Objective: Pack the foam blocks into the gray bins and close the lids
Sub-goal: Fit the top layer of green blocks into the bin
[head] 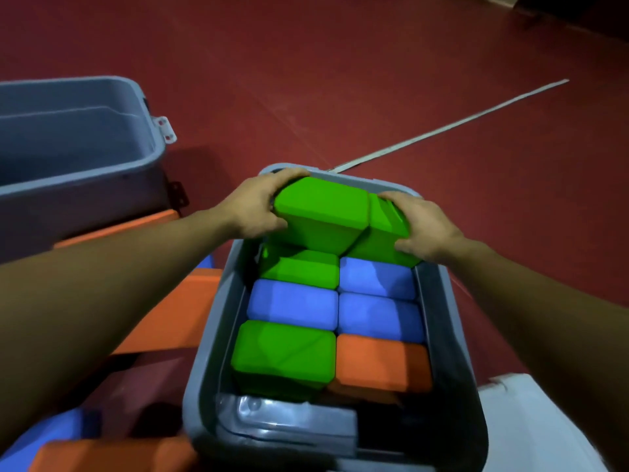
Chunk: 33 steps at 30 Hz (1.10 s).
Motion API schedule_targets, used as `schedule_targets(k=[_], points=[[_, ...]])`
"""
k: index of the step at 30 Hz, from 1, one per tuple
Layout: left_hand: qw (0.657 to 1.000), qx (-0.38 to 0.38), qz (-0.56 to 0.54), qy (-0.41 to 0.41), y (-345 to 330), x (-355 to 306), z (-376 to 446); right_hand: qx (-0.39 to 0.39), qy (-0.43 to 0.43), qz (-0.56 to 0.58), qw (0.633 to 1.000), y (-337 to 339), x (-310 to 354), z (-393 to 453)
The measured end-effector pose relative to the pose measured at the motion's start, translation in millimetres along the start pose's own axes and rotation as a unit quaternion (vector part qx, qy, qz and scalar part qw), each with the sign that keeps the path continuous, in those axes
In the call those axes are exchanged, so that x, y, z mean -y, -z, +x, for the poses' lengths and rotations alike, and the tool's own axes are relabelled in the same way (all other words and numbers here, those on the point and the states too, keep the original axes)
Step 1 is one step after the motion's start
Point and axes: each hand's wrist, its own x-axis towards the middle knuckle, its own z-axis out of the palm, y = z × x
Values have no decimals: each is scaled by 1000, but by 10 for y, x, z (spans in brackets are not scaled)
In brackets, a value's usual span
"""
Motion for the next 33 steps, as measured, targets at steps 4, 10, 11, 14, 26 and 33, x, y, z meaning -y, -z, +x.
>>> schedule_targets(k=[4,10,11,14,26,33], points=[[998,13,36,40,-103,161,32,1,13,-57,998,-92,24,17],[984,58,138,93,-308,275,69,94,-13,-68,993,-357,23,79],[981,71,145,105,-358,254,69,102,-21,-70,992,-397,27,90],[966,98,191,145,-485,183,55,128,-48,-85,987,-448,91,96],[932,85,344,79,-617,118,-111,111,-70,-125,983,-668,98,-6],[907,131,393,76,-606,109,-120,174,-86,-128,973,-684,207,11]])
